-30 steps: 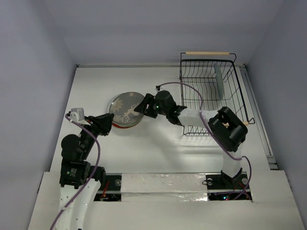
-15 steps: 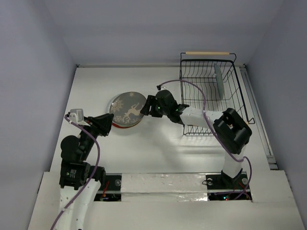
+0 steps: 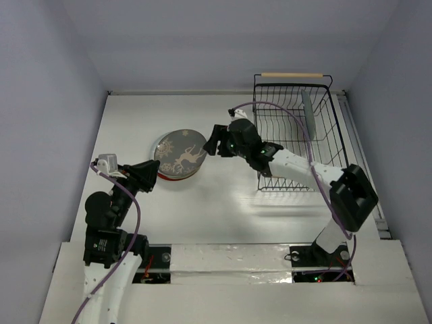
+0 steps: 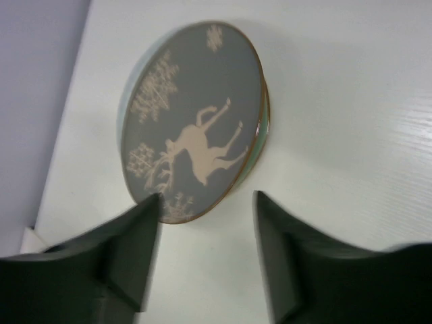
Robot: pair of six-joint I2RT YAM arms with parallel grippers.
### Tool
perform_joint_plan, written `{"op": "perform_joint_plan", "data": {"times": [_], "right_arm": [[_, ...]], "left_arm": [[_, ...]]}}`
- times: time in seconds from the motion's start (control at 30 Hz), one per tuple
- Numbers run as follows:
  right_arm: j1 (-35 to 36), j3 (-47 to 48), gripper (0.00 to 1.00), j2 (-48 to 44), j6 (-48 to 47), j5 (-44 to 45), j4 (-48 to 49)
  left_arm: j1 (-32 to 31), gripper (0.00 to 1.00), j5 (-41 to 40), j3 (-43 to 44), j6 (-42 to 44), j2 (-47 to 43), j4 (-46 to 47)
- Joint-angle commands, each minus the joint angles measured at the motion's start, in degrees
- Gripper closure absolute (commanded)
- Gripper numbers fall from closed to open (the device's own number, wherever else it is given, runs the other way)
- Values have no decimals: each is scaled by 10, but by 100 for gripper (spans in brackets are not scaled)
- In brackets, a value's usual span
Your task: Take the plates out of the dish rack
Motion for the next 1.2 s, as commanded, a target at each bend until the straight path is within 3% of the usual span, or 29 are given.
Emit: {"op": "perform_joint_plan", "data": {"times": [0.0,0.07,0.1,0.17,0.2,0.43,0.47,0.5,0.6,0.87,0.93,1.17], "right_arm": [[5,8,44,-75,-44,59,-15],[5,8,69,-124,-85,114,-24],[5,7,89,-140,-104,187,-35],[-21,14,100,-177,-153,250,-60],[-37,18,100,-186,-167,284,-87],[-235,43,99,-205,-218,314,-189],[-248,47,89,-196,-230,330,-200],[-258,54,59,-186,-240,358,-209],[-270,97,32,-130,-265,425,-257],[-278,206,27,5,-325,465,-311],[-285,234,31,39,-319,488,-347],[-291,279,45,109,-344,502,-331]], "left_arm": [[4,77,7,6,2,-9,26],[4,77,6,6,2,-11,26],[4,77,7,6,2,-12,26],[4,77,7,6,1,-13,26],[4,77,8,6,1,-14,26],[-14,77,2,7,2,-36,23],[-14,77,-3,9,2,-39,20],[-21,77,-5,9,1,-41,20],[-28,77,-12,10,2,-52,16],[-54,77,-25,13,2,-68,10],[-61,76,-27,13,2,-73,9],[-72,76,-31,14,1,-77,7]]}}
